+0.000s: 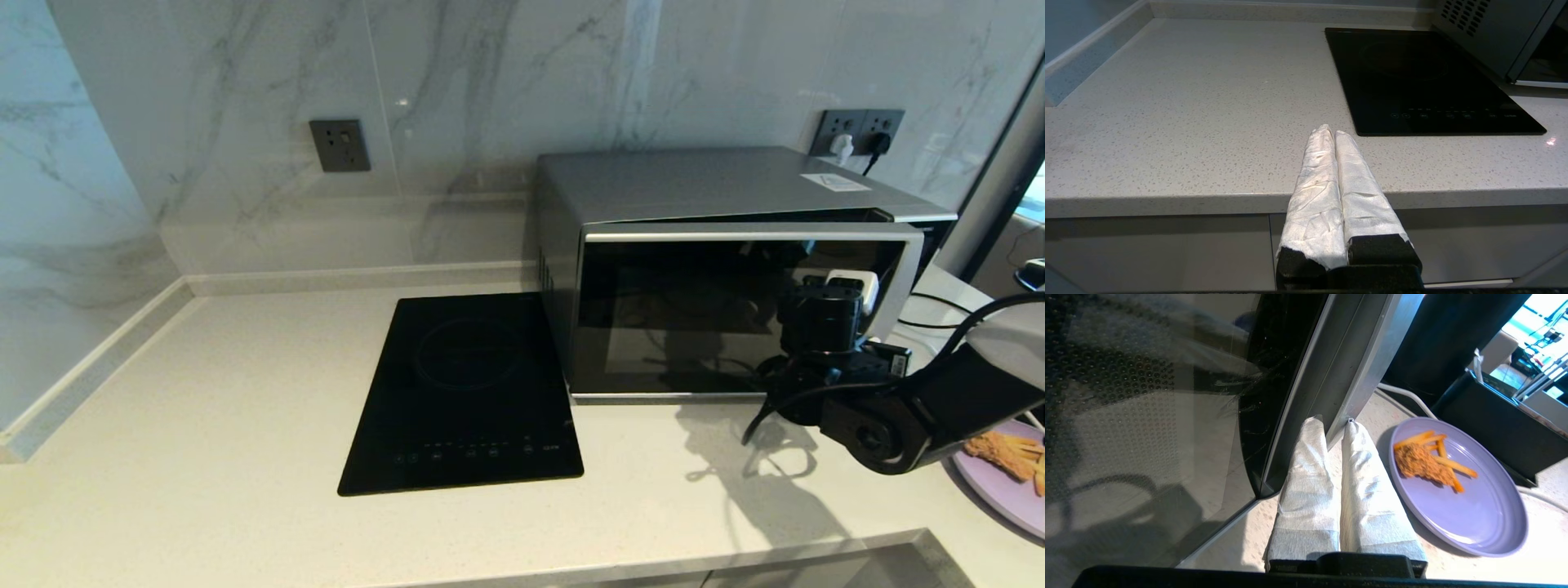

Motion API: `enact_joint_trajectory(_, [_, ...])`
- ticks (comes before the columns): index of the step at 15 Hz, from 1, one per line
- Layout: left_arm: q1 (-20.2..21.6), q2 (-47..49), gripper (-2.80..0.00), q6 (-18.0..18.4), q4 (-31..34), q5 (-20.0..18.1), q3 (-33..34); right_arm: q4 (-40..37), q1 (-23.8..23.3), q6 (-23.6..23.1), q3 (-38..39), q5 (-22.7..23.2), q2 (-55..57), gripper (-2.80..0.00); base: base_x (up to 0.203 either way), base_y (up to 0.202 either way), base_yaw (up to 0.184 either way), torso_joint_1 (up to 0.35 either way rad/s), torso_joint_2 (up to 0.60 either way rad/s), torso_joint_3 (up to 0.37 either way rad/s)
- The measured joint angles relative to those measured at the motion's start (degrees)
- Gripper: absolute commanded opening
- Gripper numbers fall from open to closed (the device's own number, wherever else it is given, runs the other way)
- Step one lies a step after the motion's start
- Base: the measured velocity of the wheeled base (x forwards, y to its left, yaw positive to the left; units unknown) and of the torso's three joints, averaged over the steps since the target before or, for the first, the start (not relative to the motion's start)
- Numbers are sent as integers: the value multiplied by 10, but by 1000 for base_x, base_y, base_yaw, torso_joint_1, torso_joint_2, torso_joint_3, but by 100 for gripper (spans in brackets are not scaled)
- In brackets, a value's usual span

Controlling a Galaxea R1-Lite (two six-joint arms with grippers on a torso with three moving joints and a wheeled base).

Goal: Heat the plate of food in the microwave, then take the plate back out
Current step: Open the microwave oven

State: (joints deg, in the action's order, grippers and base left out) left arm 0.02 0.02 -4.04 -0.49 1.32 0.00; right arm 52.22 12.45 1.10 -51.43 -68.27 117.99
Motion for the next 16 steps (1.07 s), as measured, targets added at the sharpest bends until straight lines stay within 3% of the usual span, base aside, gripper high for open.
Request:
enact_joint_trajectory(10, [0, 0, -280, 0, 0, 0, 0, 60, 38, 0, 94, 0, -41, -280, 0, 0, 0, 0, 0, 0])
enact_joint_trajectory(16, [0, 0, -280, 0, 0, 0, 0, 86, 114, -3, 118, -2, -42, -280, 0, 0, 0, 0, 0, 0])
